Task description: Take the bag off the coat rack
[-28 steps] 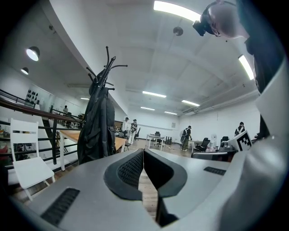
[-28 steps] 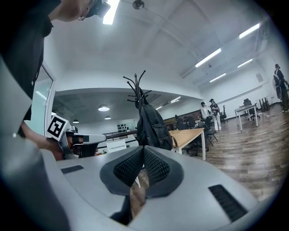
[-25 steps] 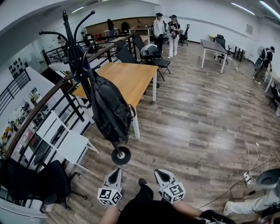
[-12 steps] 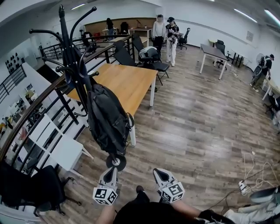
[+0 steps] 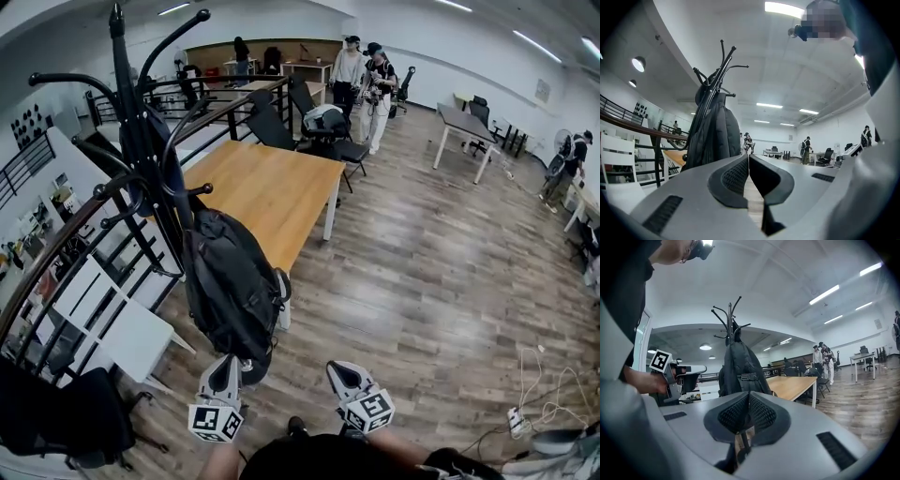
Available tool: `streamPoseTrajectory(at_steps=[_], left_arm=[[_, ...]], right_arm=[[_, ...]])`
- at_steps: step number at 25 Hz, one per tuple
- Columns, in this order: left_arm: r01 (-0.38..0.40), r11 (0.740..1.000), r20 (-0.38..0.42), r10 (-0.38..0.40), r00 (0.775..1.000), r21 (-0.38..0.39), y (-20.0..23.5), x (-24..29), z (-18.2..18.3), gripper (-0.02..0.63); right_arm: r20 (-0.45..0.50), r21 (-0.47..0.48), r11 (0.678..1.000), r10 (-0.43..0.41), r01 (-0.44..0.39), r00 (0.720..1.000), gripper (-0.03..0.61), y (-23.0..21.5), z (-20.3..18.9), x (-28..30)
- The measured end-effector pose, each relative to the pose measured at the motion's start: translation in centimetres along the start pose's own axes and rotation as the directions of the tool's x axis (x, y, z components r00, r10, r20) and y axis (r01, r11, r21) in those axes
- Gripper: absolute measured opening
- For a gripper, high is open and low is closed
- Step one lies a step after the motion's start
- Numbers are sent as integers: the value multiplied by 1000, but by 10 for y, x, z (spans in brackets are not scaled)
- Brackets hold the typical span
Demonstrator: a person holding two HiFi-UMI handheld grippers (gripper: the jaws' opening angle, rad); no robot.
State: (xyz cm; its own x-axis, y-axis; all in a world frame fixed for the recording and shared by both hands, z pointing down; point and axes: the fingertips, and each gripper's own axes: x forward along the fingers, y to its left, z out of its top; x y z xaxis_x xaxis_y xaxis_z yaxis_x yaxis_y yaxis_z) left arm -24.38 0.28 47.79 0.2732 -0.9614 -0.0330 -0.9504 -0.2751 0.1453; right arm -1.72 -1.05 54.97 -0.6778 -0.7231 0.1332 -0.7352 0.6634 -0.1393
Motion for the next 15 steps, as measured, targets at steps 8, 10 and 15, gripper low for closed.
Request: streamPoseTrajectory(at_steps=[8, 10, 15], left_arm=[[-52, 998, 44, 50, 998, 35, 28, 36, 22, 17], [-69, 997, 53, 67, 996, 34, 35, 40, 23, 17], [-110, 994, 78, 109, 991, 9, 46, 45, 34, 17]], right_arm=[[41, -20, 1000, 22, -21, 999, 32, -35, 27, 60], [48, -21, 999, 36, -35, 998, 32, -39, 32, 74], [57, -25, 995, 93, -91, 994, 32, -45, 46, 105]])
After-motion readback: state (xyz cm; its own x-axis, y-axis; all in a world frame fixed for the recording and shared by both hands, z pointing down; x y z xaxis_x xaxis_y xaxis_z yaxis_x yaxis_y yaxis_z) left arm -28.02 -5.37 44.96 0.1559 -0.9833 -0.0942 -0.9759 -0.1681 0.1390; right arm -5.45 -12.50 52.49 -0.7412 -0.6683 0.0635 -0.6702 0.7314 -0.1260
